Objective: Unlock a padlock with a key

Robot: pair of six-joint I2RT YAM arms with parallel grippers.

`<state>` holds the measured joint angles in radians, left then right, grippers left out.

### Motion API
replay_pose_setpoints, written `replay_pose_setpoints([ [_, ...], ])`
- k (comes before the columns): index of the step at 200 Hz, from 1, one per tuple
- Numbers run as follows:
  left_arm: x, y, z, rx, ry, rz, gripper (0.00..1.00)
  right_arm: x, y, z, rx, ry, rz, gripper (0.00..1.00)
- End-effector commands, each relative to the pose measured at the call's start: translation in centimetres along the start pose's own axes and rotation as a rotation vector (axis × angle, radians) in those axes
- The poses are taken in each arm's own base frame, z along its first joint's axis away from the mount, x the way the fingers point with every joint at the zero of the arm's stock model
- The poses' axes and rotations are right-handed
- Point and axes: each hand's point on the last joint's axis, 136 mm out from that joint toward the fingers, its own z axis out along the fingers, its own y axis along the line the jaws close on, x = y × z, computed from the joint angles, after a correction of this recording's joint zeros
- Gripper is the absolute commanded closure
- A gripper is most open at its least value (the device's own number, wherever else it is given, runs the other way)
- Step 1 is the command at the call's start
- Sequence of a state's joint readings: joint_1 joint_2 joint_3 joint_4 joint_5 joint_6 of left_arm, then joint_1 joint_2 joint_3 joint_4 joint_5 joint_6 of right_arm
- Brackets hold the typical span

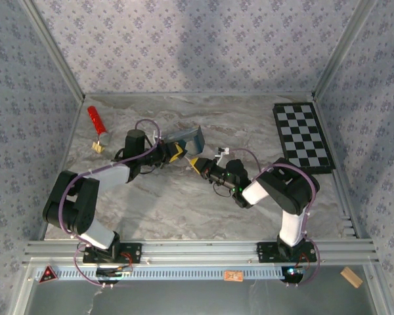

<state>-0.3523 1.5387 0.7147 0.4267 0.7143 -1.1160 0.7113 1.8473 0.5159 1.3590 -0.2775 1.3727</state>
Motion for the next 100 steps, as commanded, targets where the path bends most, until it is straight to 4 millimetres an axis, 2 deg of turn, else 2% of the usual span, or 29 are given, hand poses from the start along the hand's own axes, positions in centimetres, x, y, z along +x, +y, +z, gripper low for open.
replay_pose_setpoints([
  [1,-0.90,-4.28,-0.95,0.125,-0.031,0.147,1.00,-0.02,1.95,0.02,-0.060,0.002,-0.019,1.00],
  [100,-0.76,-3.94,-0.75,0.120,-0.029,0.144,1.00,0.51,2.69,0.37,-0.079,0.017,-0.031,1.00],
])
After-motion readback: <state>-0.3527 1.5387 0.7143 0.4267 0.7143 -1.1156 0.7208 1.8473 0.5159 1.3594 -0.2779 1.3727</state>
